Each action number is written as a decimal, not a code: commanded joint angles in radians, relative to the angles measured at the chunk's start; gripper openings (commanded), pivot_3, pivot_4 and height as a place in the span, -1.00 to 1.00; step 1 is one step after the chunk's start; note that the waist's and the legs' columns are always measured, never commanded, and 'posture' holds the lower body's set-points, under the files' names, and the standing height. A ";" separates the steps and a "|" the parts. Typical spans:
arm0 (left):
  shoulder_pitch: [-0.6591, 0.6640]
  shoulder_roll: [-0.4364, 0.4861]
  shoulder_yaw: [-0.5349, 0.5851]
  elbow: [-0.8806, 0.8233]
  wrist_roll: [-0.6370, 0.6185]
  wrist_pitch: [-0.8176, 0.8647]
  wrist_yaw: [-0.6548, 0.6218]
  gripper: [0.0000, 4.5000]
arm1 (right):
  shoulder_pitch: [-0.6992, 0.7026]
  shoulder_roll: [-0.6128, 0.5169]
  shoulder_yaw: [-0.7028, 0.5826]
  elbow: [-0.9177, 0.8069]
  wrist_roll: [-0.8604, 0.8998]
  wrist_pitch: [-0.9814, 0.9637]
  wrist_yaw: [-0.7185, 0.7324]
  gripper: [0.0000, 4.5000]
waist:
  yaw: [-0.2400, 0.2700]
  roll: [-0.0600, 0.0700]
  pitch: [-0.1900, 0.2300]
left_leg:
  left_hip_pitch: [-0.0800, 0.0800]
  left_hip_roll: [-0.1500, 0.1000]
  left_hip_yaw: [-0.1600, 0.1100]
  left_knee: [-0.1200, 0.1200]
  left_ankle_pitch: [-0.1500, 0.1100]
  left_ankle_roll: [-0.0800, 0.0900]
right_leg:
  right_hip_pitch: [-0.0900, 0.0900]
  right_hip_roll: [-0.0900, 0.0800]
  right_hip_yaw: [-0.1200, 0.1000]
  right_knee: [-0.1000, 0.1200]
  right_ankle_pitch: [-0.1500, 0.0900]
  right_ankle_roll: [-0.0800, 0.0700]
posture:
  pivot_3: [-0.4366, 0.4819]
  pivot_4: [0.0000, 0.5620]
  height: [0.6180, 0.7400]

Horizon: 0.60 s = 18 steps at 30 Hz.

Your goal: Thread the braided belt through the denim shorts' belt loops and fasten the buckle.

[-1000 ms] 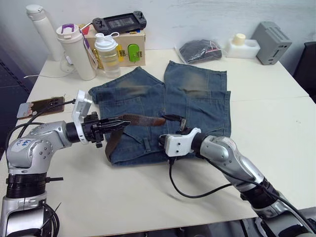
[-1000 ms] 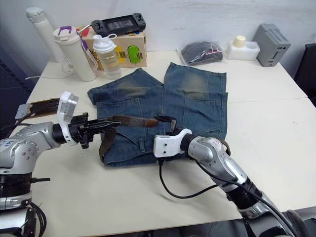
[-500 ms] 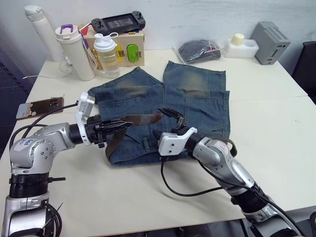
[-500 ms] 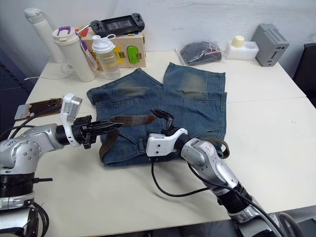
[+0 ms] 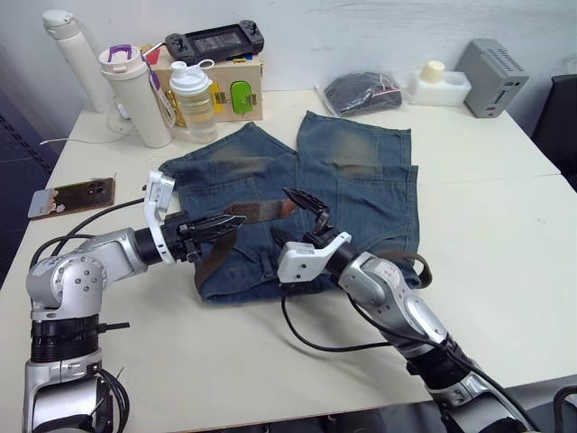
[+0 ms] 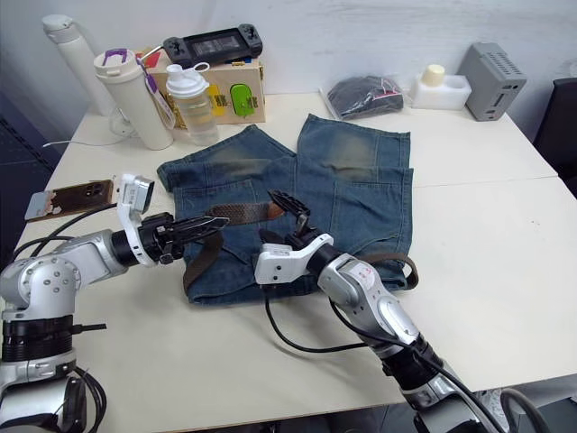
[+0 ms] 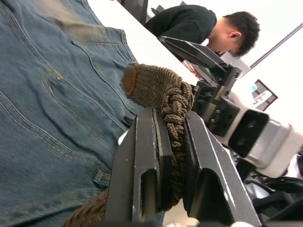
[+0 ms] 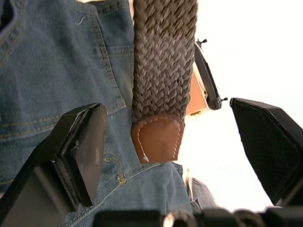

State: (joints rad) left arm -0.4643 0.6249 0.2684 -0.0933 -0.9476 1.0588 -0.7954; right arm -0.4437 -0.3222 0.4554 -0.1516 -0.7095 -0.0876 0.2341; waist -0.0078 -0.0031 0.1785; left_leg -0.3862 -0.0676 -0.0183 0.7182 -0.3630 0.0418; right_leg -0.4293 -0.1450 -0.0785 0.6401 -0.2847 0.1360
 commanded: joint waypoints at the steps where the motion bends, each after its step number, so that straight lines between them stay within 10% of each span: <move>1: -0.004 0.000 0.034 -0.039 -0.038 0.001 0.011 -1.00 | -0.002 0.017 -0.012 -0.006 -0.010 -0.015 -0.029 1.00 | 0.000 0.000 0.000 | 0.000 0.000 0.000 0.000 0.000 0.000 | 0.000 0.000 0.000 0.000 0.000 0.000 | -0.05 -0.47 0.04; 7: 0.003 0.010 0.028 -0.032 -0.028 -0.005 0.014 -1.00 | -0.005 0.022 -0.018 0.000 -0.010 -0.016 -0.028 0.89 | -0.001 0.000 0.000 | 0.000 0.000 0.000 0.000 0.000 0.000 | 0.000 0.000 0.000 0.000 0.000 0.000 | -0.05 -0.47 0.04; 18: 0.028 0.033 0.005 -0.045 -0.004 -0.018 -0.007 -1.00 | 0.008 0.012 -0.031 -0.008 -0.002 -0.019 -0.024 -0.98 | -0.005 0.000 0.000 | 0.000 0.000 0.000 0.000 0.000 0.000 | 0.000 0.000 0.000 0.000 0.000 0.000 | -0.05 -0.47 0.04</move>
State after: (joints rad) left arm -0.4447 0.6372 0.2713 -0.1075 -0.9551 1.0578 -0.7834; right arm -0.4391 -0.3132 0.4493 -0.1181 -0.7166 -0.0910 0.2231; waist -0.0127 -0.0031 0.1785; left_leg -0.3859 -0.0676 -0.0183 0.7179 -0.3630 0.0414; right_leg -0.4294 -0.1448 -0.0782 0.6403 -0.2848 0.1358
